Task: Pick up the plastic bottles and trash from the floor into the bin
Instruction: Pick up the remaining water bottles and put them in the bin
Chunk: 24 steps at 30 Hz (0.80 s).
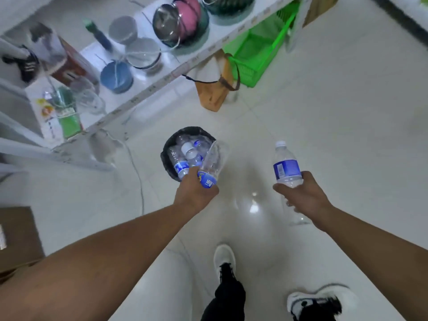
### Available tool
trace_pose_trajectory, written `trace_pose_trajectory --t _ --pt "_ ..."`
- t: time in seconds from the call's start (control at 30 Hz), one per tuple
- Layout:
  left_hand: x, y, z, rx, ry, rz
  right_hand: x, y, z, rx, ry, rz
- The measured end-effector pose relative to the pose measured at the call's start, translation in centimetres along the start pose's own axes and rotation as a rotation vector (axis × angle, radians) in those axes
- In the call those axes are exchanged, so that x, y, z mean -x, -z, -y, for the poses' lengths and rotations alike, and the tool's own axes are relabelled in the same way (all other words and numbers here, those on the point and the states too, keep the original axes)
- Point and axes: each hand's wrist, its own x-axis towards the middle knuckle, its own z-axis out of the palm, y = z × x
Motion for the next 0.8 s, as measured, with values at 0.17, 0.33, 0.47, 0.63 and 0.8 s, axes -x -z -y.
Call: trace_pose_trajectory --t 0.17,0.33,0.47,0.63,0.8 --pt "-2.7 7.5 6.5 0.083 0.130 -0.128 -1.7 -9.3 6.2 0.040 -0.027 0.109" --pt "-5.5 9.0 9.8 0.109 0.299 -0.149 -4.8 -15.7 9.4 0.193 0.000 0.198" --pt "-8.9 7.8 10.5 0.112 0.363 -0.130 -9.3 -18.4 12.1 0.361 0.040 0.230" --pt "-16.1 5.0 11.4 0.097 0.342 -0.171 -16.7 -22.3 15.1 0.605 0.175 0.232" --pt "-22.6 0.8 12.6 -0.002 0.341 -0.201 -22.3 -28.1 15.3 0.717 0.247 0.198"
